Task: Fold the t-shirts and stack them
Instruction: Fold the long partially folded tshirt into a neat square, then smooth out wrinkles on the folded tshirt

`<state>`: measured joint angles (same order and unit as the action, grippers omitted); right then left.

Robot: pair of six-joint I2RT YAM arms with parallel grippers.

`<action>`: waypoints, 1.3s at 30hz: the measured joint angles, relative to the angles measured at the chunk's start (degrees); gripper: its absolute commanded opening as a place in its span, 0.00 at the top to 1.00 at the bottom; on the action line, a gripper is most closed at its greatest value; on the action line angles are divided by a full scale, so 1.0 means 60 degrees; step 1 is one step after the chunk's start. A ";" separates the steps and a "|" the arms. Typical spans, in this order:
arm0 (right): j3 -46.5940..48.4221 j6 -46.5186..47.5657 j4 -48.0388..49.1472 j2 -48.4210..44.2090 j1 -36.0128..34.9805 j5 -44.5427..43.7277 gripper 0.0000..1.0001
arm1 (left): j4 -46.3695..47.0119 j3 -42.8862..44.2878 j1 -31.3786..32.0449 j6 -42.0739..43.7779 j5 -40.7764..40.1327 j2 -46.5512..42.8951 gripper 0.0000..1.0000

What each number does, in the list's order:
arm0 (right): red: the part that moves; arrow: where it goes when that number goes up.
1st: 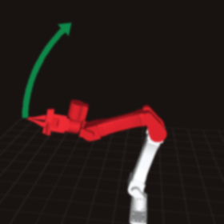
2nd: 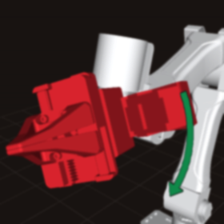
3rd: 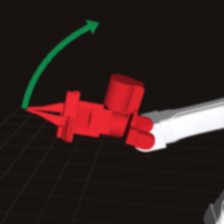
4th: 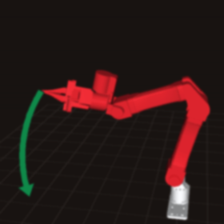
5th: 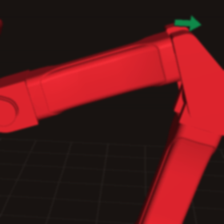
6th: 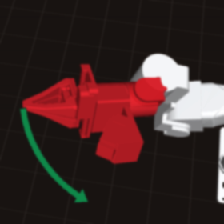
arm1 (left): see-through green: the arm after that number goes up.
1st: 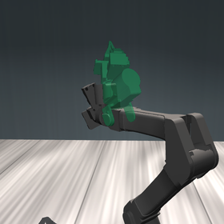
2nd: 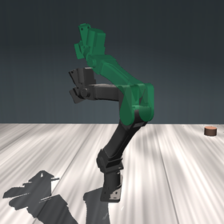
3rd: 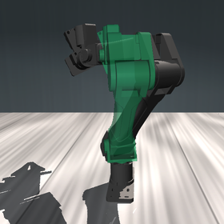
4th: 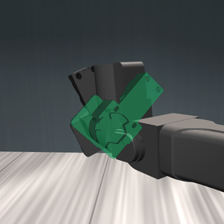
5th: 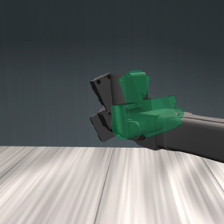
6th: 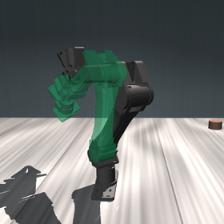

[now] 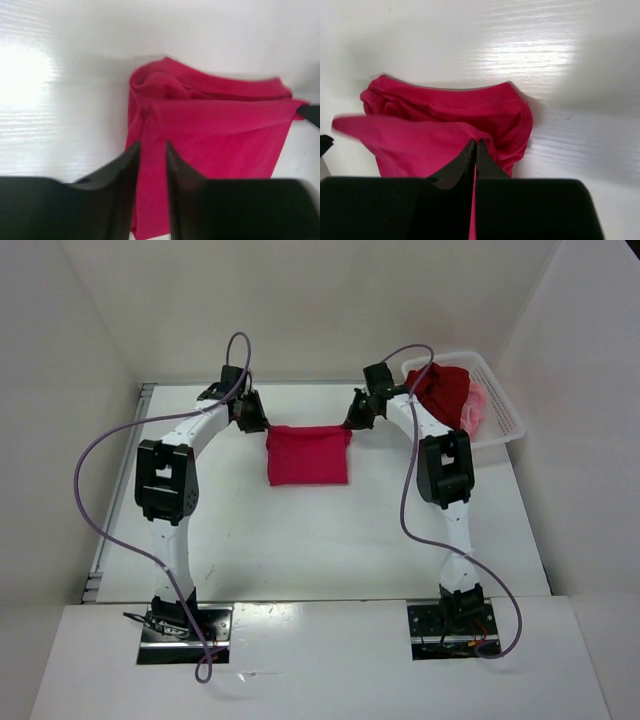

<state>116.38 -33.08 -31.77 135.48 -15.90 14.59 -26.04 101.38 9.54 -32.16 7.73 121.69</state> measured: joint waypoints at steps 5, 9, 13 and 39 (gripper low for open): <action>0.0051 -0.0055 -0.0069 0.0007 0.0095 -0.0189 0.67 | 0.0313 0.0535 -0.0055 -0.0186 -0.0182 0.0266 0.38; 0.0127 0.0015 -0.0076 -0.0033 0.0149 -0.0302 0.66 | 0.0681 0.0455 -0.0069 -0.0215 -0.0313 -0.0102 0.48; -0.0627 0.0084 0.0146 -0.0703 0.0098 -0.0270 0.95 | 0.1417 -0.0532 0.0036 -0.0484 0.0087 -0.0936 0.54; 0.5905 -0.0474 -0.0521 0.4291 -0.1031 0.1566 1.00 | 0.3428 -0.5461 0.1213 -0.1861 0.1504 -0.2288 0.36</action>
<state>151.81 -35.92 -34.89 161.23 -22.09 23.99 -5.48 68.62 16.82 -43.33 16.75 107.96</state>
